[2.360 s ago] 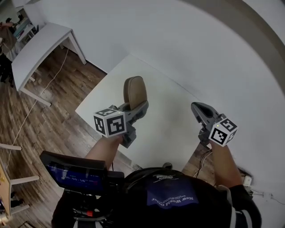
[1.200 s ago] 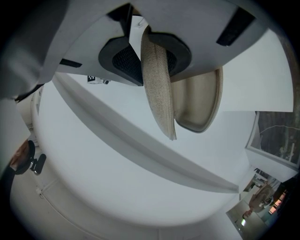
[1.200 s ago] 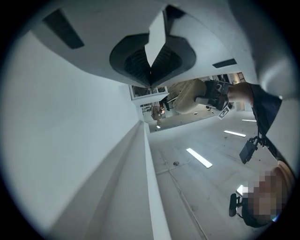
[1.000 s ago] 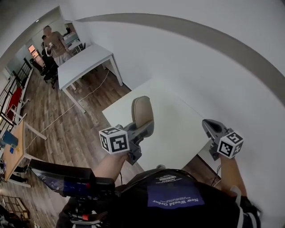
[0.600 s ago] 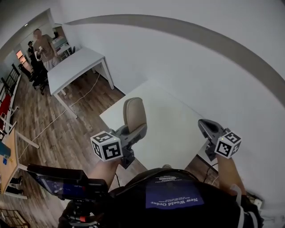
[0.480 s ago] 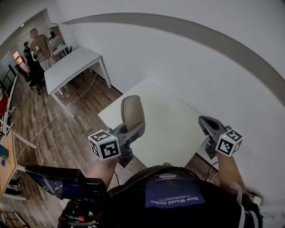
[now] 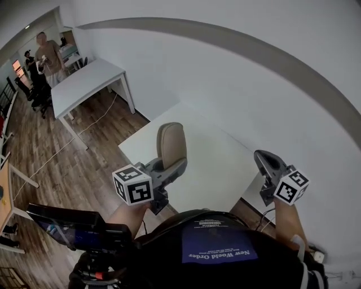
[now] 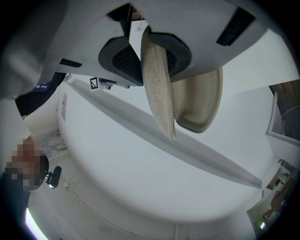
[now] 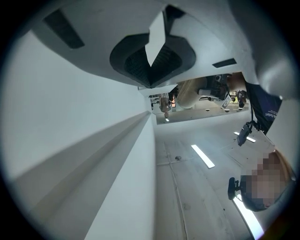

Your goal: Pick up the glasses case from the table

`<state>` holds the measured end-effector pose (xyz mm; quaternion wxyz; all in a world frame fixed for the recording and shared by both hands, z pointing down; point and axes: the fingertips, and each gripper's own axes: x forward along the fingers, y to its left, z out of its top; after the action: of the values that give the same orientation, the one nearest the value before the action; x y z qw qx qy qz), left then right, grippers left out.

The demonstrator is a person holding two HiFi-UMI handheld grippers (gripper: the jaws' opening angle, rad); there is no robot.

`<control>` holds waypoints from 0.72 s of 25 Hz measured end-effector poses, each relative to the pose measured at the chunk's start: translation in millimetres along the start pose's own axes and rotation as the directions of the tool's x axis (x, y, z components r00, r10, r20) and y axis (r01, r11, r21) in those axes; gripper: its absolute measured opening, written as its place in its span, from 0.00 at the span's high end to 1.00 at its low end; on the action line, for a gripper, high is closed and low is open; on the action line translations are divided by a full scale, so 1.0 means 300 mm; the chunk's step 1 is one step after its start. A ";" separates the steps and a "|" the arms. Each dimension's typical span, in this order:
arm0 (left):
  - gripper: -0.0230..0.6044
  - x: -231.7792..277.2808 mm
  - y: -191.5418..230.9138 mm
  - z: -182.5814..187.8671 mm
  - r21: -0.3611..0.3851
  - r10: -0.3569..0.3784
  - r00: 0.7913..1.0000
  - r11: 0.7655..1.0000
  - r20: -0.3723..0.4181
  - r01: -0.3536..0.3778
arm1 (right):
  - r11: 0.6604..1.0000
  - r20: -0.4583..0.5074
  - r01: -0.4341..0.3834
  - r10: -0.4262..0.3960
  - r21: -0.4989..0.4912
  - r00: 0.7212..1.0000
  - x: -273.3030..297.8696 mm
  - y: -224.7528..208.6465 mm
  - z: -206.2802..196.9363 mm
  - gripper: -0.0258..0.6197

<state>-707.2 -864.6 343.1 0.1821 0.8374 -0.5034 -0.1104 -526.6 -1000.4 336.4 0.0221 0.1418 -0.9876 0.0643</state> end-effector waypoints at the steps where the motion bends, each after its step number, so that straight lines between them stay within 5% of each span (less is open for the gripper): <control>1: 0.88 0.010 -0.001 0.000 0.001 -0.001 1.000 1.000 -0.003 0.001 | 1.000 -0.002 -0.001 0.001 0.005 1.000 0.000 -0.008 -0.008 0.96; 18: 0.88 0.011 -0.049 0.011 -0.007 0.020 1.000 1.000 -0.004 -0.020 | 0.999 -0.022 -0.048 0.048 -0.011 0.999 0.003 0.009 0.002 0.96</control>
<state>-694.9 -861.9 334.0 0.1870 0.8320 -0.5109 -0.1089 -528.3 -998.2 335.7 0.0320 0.1172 -0.9908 0.0605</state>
